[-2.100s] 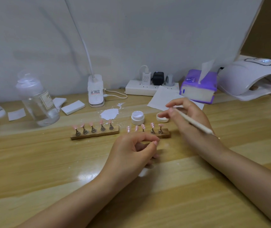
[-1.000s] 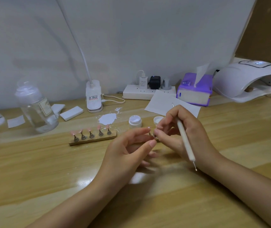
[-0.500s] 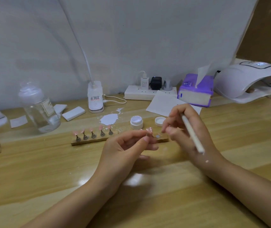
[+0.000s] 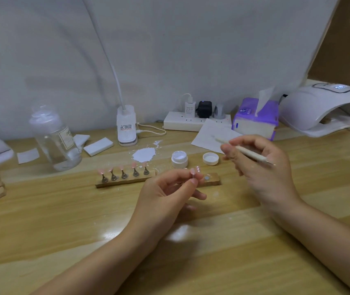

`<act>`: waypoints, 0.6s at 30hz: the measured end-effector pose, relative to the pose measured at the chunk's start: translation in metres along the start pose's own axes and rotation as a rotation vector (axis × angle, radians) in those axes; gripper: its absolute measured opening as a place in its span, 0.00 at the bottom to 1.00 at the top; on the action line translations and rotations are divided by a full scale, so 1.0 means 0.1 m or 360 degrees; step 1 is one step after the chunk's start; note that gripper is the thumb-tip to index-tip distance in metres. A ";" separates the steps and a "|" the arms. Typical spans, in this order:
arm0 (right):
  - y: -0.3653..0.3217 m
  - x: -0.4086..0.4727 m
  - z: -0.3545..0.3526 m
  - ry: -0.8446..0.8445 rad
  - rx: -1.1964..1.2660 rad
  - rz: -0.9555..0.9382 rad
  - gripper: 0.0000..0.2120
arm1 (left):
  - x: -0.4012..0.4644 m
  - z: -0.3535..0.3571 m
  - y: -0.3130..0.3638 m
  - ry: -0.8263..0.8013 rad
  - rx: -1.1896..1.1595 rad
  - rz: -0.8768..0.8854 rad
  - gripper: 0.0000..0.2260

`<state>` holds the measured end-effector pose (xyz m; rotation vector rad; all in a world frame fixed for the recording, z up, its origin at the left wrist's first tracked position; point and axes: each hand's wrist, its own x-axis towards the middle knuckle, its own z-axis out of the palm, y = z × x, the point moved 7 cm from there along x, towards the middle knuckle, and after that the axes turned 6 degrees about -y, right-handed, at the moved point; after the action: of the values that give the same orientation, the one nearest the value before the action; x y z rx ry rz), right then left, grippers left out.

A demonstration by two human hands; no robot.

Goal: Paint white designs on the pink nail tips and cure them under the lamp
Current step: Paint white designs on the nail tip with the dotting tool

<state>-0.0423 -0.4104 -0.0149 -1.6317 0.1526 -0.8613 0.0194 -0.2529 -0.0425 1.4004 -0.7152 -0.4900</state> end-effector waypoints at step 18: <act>0.14 0.31 0.21 -0.0050 0.0828 0.0664 0.14 | 0.04 0.00 -0.04 0.0003 0.0002 0.0039 0.09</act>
<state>-0.0030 -0.4140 -0.0137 -1.0713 0.2174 -0.4975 0.0231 -0.2562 -0.0454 1.3916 -0.7304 -0.4690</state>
